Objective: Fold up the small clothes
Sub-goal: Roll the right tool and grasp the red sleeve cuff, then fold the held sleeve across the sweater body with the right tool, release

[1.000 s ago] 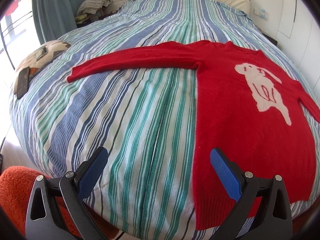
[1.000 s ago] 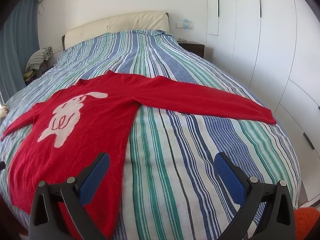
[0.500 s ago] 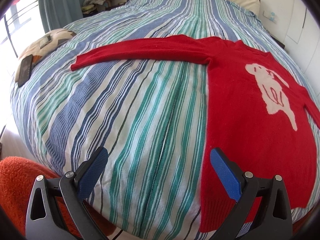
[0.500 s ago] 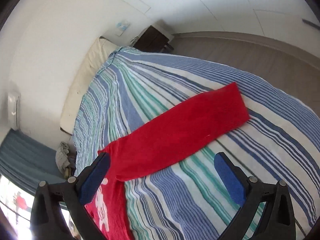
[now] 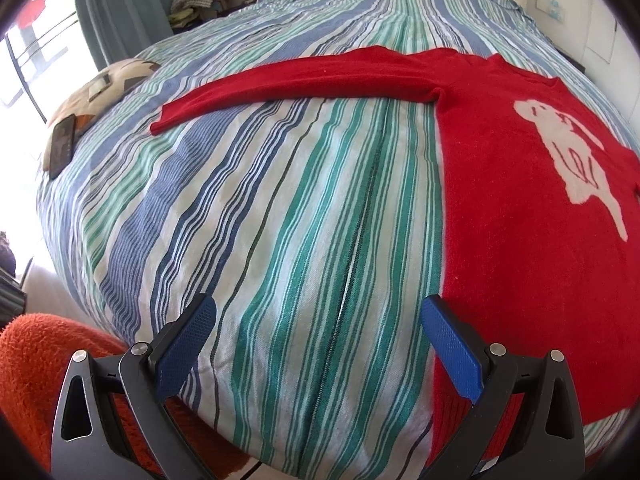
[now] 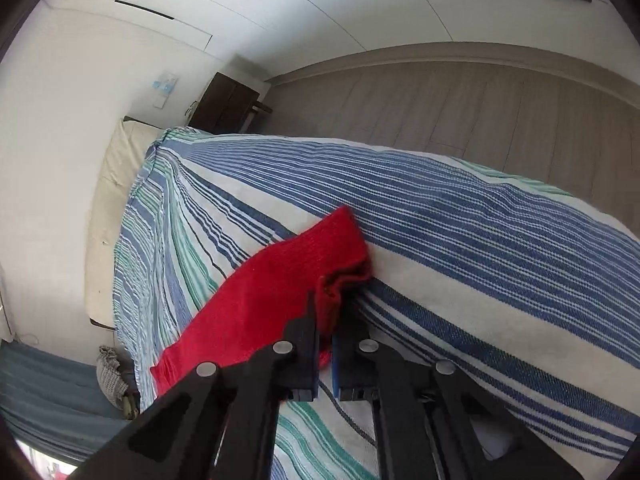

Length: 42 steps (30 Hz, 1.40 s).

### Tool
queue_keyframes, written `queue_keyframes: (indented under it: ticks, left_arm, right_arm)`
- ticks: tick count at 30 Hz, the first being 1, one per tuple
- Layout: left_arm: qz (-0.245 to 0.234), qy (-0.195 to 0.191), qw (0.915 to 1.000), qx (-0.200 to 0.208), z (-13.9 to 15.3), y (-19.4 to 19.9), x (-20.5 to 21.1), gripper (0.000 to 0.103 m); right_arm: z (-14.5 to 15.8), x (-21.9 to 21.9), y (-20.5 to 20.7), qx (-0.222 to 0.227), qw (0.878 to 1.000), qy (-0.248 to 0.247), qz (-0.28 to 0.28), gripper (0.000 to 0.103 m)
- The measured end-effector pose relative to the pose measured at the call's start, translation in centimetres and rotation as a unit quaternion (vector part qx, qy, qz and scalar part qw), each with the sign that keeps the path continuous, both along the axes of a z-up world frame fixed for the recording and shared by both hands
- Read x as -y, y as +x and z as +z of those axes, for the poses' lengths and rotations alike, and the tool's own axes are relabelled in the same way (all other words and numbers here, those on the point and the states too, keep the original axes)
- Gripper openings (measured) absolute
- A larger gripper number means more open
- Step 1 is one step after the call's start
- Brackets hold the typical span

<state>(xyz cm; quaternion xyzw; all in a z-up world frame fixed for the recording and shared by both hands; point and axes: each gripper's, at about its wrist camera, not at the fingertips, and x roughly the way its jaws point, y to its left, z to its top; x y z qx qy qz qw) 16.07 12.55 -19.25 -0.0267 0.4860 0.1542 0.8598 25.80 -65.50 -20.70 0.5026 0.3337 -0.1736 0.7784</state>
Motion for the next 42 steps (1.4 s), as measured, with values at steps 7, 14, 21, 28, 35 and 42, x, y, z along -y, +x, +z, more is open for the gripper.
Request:
queue_keyframes:
  ticks: [7, 14, 21, 28, 35, 42]
  left_arm:
    - [-0.002, -0.019, 0.9997, 0.012, 0.3, 0.2, -0.1, 0.102]
    - [0.003, -0.035, 0.9989, 0.029, 1.2, 0.3, -0.7, 0.102]
    - [0.019, -0.033, 0.9986, 0.035, 1.7, 0.1, -1.7, 0.102]
    - [0.03, -0.058, 0.997, 0.04, 1.8, 0.2, -2.6, 0.102]
    - [0.014, -0.04, 0.9987, 0.028, 1.2, 0.4, -1.2, 0.102]
    - [0.005, -0.013, 0.9996, 0.025, 1.0, 0.0, -0.7, 0.102]
  right_arm:
    - [12.4, -8.0, 6.4, 0.072, 0.974, -0.172, 0.13, 0.004]
    - [21.0, -26.4, 14.7, 0.176, 0.912, -0.153, 0.338, 0.004]
    - [16.5, -43.0, 19.8, 0.126, 0.848, -0.112, 0.502, 0.074]
    - [14.7, -39.6, 19.7, 0.088, 0.858, -0.091, 0.499, 0.078]
    - [4.4, -31.7, 17.9, -0.048, 0.904, 0.007, 0.425, 0.078]
    - [1.9, -28.1, 13.4, -0.071, 0.93, -0.086, 0.349, 0.069]
